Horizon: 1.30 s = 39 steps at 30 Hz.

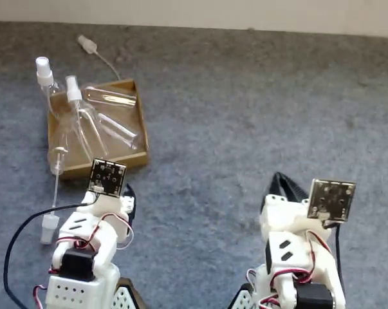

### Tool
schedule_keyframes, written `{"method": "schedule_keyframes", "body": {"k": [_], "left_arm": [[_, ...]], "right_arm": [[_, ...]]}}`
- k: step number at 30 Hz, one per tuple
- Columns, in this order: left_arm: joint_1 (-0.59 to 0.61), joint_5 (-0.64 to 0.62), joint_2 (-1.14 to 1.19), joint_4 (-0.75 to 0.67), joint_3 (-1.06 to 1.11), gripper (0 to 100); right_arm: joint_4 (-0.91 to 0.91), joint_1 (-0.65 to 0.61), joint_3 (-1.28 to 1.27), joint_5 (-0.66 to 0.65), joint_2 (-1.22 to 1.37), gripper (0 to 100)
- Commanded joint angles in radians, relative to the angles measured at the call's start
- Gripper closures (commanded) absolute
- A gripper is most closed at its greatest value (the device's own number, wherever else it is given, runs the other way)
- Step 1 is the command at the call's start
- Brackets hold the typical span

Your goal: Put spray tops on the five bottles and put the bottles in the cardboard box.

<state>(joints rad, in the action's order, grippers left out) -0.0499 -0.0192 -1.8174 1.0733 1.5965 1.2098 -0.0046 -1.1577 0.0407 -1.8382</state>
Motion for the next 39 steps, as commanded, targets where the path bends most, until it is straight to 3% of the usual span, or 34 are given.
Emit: {"method": "schedule_keyframes", "body": {"k": [1, 11, 17, 23, 27, 36, 39], "left_arm": [[-0.013, 0.012, -0.008, -0.018, -0.002, 99], [0.015, 0.009, -0.007, -0.018, 0.01, 99], [0.171, 0.008, -0.007, -0.025, 0.081, 99], [0.193, 0.006, -0.007, -0.018, 0.097, 99], [0.194, 0.006, -0.002, 0.026, 0.097, 99], [0.193, 0.006, -0.002, 0.229, 0.097, 99], [0.193, 0.006, -0.002, 0.247, 0.097, 99]], "right_arm": [[0.071, 0.104, 0.005, -0.012, -0.002, 99.1], [0.071, 0.104, -0.067, -0.014, -0.002, 99.1], [-0.166, 0.104, -0.36, -0.015, -0.002, 99.1], [-0.257, 0.015, -0.601, -0.015, -0.002, 99.1], [-0.249, -0.071, -0.677, -0.014, 0.002, 99.1], [-0.015, -0.099, -0.684, -0.015, -0.001, 99.1], [0.041, -0.134, -0.684, -0.086, -0.001, 99.2]]}}
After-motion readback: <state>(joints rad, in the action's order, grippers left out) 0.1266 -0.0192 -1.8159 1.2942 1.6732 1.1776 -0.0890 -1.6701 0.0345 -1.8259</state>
